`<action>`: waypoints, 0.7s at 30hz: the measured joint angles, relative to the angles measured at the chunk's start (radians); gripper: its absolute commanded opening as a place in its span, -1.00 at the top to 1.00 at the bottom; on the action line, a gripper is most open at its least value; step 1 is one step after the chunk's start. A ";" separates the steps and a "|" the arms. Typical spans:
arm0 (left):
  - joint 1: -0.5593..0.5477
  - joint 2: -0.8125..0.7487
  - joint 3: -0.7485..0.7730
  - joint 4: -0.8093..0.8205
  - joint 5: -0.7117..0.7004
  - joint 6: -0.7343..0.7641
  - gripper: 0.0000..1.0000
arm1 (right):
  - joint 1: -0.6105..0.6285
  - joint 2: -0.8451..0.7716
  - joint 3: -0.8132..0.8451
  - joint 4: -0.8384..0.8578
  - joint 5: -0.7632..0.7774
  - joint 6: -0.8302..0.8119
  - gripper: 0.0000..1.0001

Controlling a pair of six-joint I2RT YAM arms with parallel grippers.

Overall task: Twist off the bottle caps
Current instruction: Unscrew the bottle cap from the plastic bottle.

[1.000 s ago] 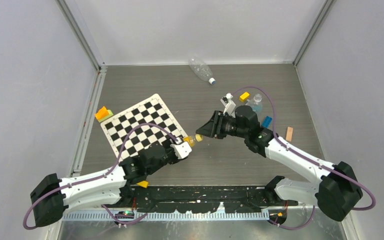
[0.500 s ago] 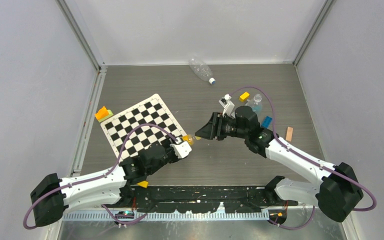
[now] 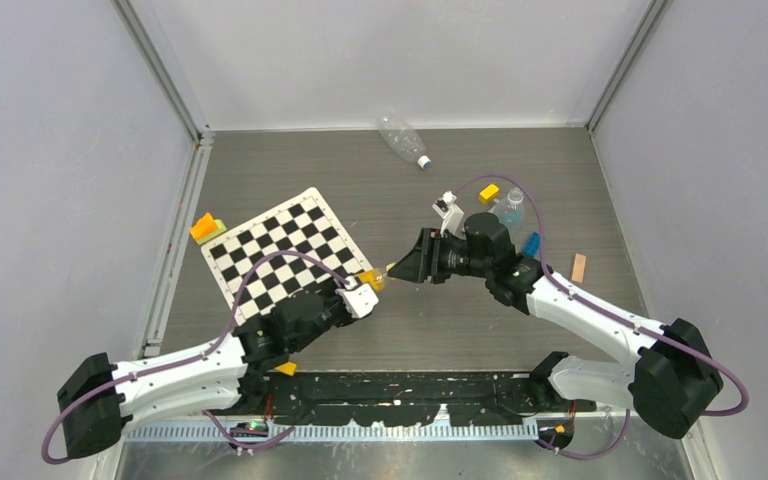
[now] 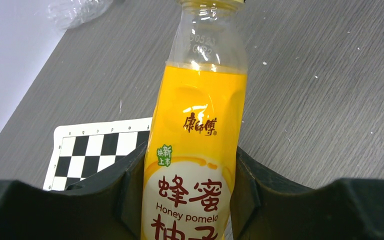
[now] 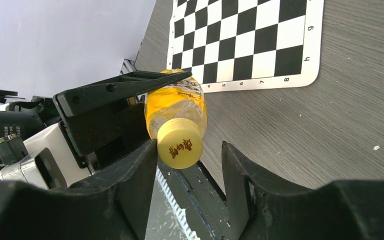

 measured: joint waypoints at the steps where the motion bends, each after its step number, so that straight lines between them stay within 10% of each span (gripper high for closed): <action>1: 0.000 -0.005 -0.003 0.000 0.001 0.000 1.00 | 0.002 0.000 0.000 0.000 0.000 0.000 -0.09; 13: 0.000 0.009 -0.007 0.004 0.007 0.007 1.00 | 0.002 0.000 0.000 0.034 -0.023 0.001 -0.01; 21: 0.000 0.008 -0.007 0.008 0.018 0.018 1.00 | -0.001 0.000 -0.005 0.038 -0.025 0.000 0.41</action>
